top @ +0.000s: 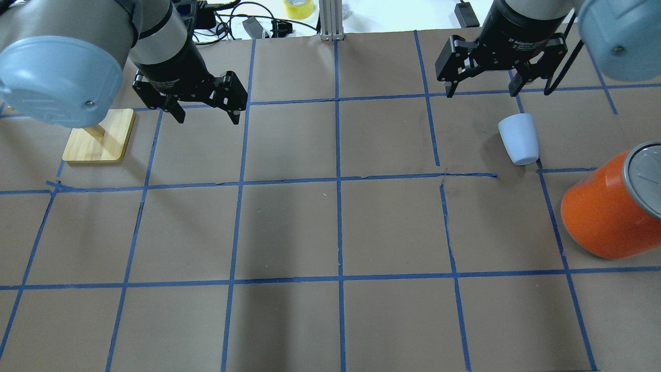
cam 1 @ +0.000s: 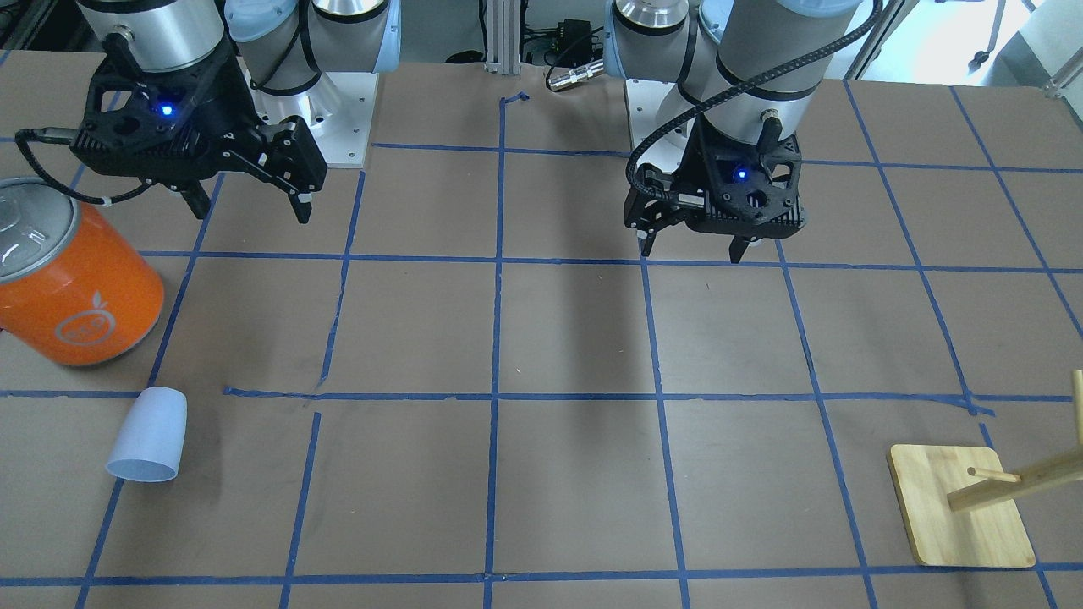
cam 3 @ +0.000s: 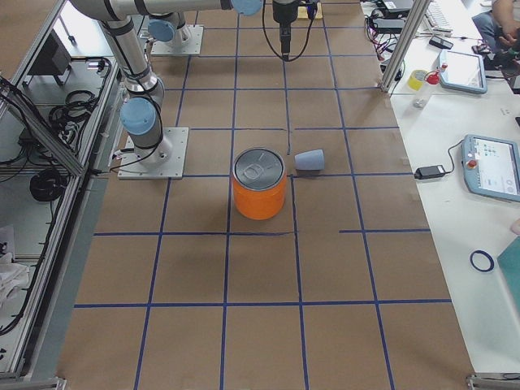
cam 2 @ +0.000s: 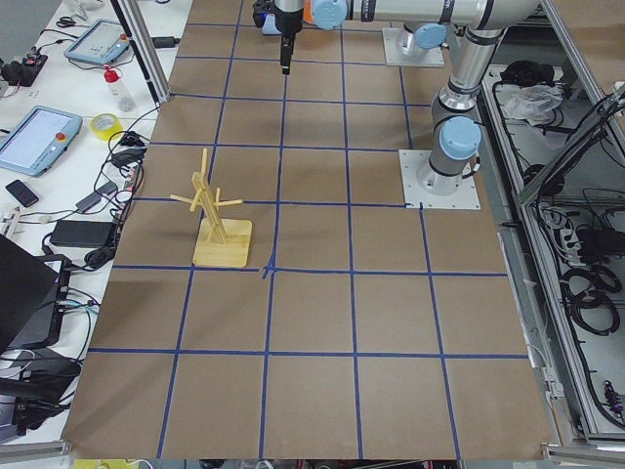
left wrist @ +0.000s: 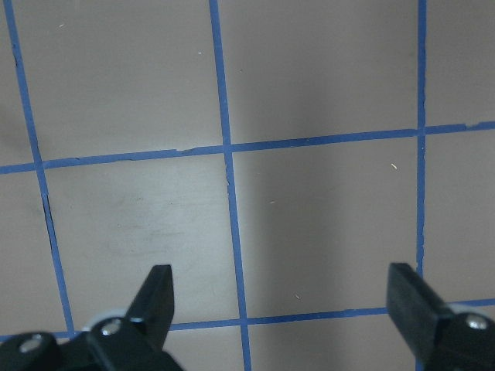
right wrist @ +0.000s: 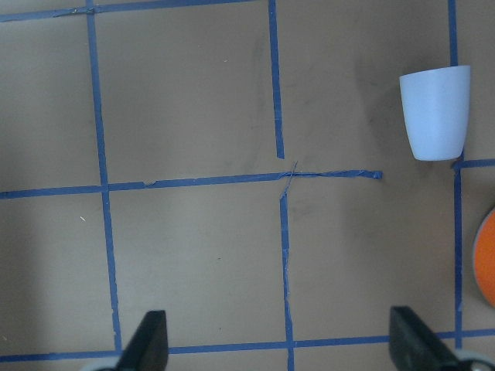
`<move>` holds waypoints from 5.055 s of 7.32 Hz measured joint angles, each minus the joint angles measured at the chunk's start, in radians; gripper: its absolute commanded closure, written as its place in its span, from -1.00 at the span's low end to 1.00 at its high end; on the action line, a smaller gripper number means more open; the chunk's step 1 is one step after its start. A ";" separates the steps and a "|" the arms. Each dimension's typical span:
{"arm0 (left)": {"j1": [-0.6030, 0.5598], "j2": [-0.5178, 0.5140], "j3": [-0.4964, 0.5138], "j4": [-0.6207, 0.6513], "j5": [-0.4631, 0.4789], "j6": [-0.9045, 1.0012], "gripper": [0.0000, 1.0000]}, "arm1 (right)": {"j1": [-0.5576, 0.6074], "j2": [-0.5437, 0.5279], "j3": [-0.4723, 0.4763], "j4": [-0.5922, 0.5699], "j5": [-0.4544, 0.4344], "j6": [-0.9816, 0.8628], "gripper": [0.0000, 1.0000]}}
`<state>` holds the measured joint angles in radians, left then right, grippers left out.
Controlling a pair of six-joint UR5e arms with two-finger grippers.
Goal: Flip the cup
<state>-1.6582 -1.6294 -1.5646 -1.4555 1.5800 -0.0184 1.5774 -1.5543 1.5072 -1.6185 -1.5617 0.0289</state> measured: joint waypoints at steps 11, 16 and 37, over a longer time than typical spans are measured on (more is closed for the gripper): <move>0.000 -0.012 -0.022 0.027 -0.001 -0.001 -0.94 | -0.296 0.387 0.076 -0.431 -0.003 -0.364 -0.93; 0.000 -0.012 -0.031 0.032 -0.002 0.000 -0.94 | -0.336 0.460 0.146 -0.555 -0.003 -0.365 -1.00; -0.003 -0.005 -0.051 0.040 0.000 0.001 -0.94 | -0.327 0.543 0.184 -0.685 -0.054 -0.116 -1.00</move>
<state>-1.6613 -1.6339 -1.6158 -1.4159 1.5800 -0.0174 1.2499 -1.0113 1.6915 -2.3035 -1.6159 -0.0875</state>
